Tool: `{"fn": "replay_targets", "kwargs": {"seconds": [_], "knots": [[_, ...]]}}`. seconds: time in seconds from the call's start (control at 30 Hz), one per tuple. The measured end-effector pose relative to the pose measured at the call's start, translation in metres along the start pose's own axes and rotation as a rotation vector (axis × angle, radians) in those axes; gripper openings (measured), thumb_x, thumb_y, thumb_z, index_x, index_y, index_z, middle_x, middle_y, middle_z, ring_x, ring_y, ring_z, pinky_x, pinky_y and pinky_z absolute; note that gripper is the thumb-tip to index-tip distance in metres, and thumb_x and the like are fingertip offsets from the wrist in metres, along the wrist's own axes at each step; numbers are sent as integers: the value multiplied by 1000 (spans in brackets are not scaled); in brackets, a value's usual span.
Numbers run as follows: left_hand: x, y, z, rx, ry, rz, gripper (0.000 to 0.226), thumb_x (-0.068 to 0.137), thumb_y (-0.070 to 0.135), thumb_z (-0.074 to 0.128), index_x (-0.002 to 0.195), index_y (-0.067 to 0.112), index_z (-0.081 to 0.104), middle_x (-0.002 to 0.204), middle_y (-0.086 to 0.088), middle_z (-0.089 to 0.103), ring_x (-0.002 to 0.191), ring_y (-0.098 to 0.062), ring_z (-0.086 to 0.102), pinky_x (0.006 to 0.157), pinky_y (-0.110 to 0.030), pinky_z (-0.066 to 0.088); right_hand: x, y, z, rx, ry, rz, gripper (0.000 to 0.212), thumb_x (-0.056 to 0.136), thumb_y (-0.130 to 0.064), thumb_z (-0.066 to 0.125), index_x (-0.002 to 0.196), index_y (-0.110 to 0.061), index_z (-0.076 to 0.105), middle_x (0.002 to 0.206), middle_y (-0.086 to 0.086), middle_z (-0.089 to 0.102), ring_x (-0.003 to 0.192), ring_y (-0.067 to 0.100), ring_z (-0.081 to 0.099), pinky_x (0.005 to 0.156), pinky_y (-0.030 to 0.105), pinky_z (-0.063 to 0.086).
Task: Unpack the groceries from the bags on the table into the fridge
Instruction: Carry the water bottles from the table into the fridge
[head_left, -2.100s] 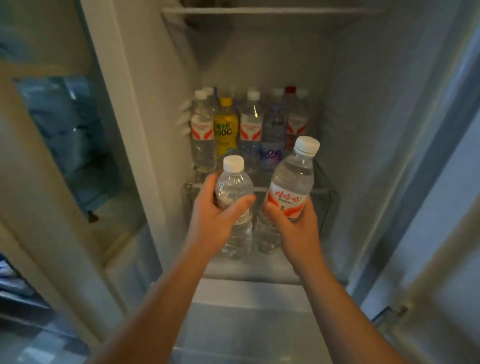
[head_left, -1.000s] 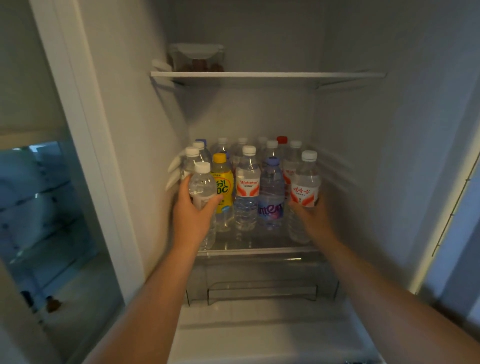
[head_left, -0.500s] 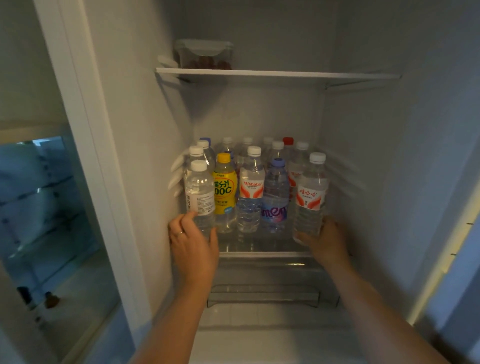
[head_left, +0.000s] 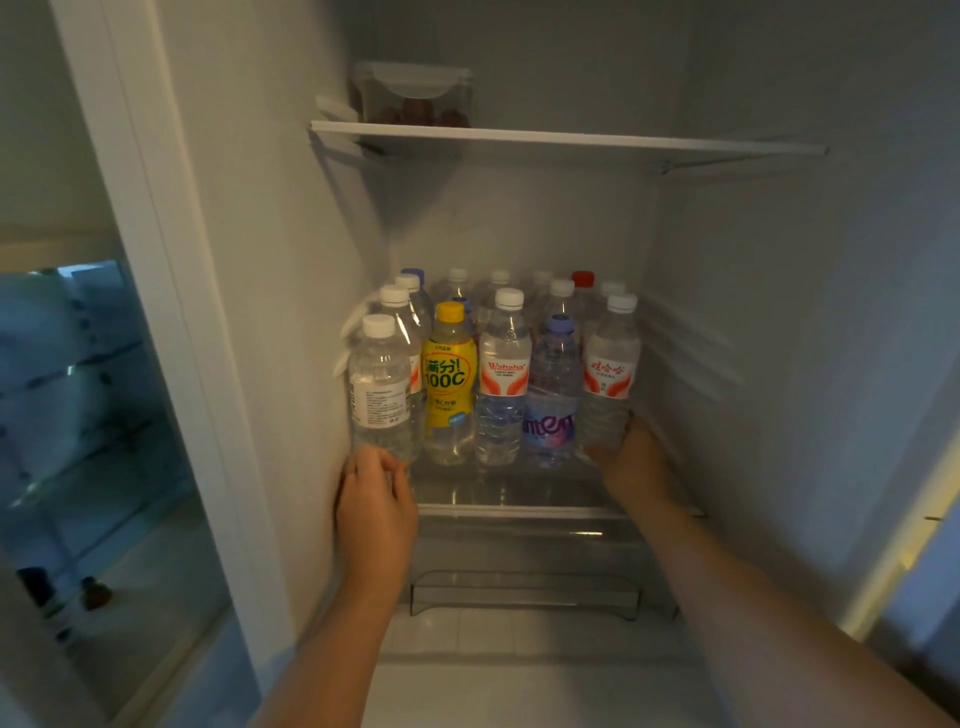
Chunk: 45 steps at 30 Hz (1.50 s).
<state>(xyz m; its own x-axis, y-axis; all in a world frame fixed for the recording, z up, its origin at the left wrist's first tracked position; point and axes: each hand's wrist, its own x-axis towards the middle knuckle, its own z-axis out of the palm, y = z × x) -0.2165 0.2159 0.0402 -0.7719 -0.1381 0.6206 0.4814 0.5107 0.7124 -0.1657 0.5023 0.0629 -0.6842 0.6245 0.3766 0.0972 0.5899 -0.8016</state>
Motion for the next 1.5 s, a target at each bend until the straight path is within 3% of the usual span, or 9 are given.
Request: {"fn": "replay_targets", "kwargs": {"seconds": [0.23, 0.37, 0.53, 0.6, 0.7, 0.8, 0.9, 1.03, 1.5], "knots": [[-3, -3, -1, -23, -50, 7, 21, 93, 2, 61, 84, 16, 47, 74, -3, 55, 67, -23, 51, 60, -31, 35, -6, 3, -7, -41, -75, -16, 34, 92, -21, 67, 125, -18, 61, 120, 8, 67, 108, 27, 63, 85, 28, 43], [-6, -10, -3, -30, -101, 82, 23, 89, 5, 68, 82, 16, 50, 76, -3, 56, 70, -26, 54, 61, -33, 39, -20, 5, 0, -118, 72, 3, 64, 80, -21, 72, 139, -13, 48, 132, 18, 55, 119, 38, 55, 99, 43, 48], [-24, -20, -8, 86, -211, 294, 18, 88, 42, 62, 86, 26, 56, 88, 9, 55, 85, -20, 48, 73, -38, 42, -75, -4, 4, -472, 150, -156, 78, 83, -28, 69, 151, -12, 34, 152, 16, 36, 135, 39, 37, 110, 51, 37], [-37, -22, -12, 125, -277, 313, 23, 86, 52, 56, 94, 30, 60, 100, 10, 57, 96, -19, 48, 80, -34, 36, -98, -3, 8, -561, 144, -175, 70, 90, -40, 59, 152, -16, 36, 156, 15, 32, 140, 39, 31, 112, 53, 32], [-55, -17, -19, 235, -420, 352, 44, 88, 55, 57, 126, 32, 58, 134, 8, 51, 126, -23, 43, 104, -35, 35, -124, -2, 8, -611, 23, -104, 71, 92, -57, 21, 153, -23, 35, 163, 14, 22, 150, 37, 17, 119, 56, 17], [-77, -9, -31, 381, -618, 297, 72, 94, 63, 46, 156, 37, 20, 166, 11, 7, 154, -22, 1, 125, -43, 8, -150, 4, 6, -708, -141, -97, 68, 98, -59, 19, 159, -30, 10, 167, 4, -7, 153, 29, -9, 121, 53, 1], [-97, 4, -44, 494, -748, 220, 76, 96, 68, 36, 158, 38, 4, 165, 10, -19, 153, -20, -16, 124, -47, -1, -177, 3, -3, -692, -205, -74, 71, 99, -58, 28, 159, -31, 1, 166, 0, -17, 153, 28, -13, 121, 55, 2], [-127, 24, -72, 524, -817, 126, 75, 96, 71, 30, 159, 38, 5, 167, 7, -13, 154, -23, -12, 124, -53, 1, -213, -3, -27, -624, -355, 12, 71, 100, -60, 30, 159, -33, 0, 167, -2, -9, 153, 26, -9, 120, 58, 3], [-310, 76, -227, 501, -782, -67, 72, 95, 71, 24, 157, 42, 1, 166, 10, -14, 153, -21, -16, 123, -51, -6, -427, -21, -130, -425, -518, -37, 66, 101, -60, 27, 158, -37, 2, 166, -11, -14, 153, 22, -10, 122, 54, -3]]}}
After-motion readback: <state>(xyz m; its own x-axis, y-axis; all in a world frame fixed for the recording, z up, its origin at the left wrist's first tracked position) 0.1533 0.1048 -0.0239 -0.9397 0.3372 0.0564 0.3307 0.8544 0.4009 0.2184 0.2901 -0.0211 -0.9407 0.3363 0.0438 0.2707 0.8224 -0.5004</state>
